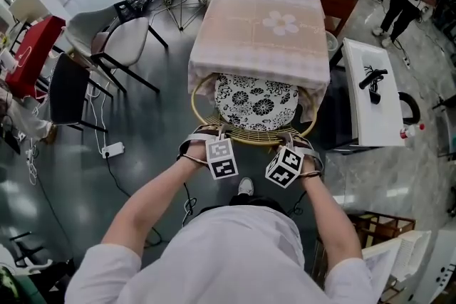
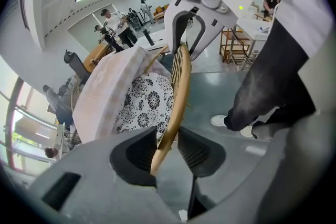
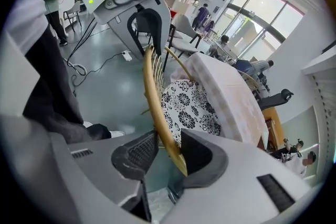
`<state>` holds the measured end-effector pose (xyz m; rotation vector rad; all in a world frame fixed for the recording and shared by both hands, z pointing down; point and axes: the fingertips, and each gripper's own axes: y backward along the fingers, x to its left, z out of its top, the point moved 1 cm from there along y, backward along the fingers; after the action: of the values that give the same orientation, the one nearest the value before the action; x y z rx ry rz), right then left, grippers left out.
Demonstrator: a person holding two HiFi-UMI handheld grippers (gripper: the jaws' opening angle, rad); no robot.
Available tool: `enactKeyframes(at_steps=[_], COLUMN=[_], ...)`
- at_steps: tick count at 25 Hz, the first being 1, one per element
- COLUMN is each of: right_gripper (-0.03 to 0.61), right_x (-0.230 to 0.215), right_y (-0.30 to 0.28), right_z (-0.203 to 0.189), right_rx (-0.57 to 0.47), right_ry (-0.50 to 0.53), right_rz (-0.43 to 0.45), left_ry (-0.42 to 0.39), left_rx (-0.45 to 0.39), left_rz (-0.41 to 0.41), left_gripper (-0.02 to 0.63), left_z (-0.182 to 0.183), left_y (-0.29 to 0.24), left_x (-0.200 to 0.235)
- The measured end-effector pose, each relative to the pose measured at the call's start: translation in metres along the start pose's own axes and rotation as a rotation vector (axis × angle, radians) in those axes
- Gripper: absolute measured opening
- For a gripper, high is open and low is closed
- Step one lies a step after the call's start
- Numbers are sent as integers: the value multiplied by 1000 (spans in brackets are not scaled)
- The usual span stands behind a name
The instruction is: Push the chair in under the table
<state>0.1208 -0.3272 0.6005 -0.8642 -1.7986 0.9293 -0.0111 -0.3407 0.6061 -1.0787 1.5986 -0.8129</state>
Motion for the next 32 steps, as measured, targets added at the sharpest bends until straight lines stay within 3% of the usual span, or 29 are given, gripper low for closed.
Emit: enactKeyframes(at_steps=[8,17,21,26,32], right_gripper=[120,109,94,71,49], right_x=[0,-4,-9,-18,-13], right_y=[21,44,63,87,113], right_z=[5,19,32,45,61], right_rx=[-45,-122,-189,-280,-369], right_ry=[-113,-349,-465,-609,-731], right_rz=[-43,-97,-124,-163,-183], left_ry=[51,218,345,591,752], left_rx=[-64,-203,-283,-418,-520], left_rz=[75,132,138,120,146], left_gripper=[115,114,114,112,80], left_z=[9,29,40,57,63], left_y=[19,46,63,87,115], left_x=[-3,0,4,6,8])
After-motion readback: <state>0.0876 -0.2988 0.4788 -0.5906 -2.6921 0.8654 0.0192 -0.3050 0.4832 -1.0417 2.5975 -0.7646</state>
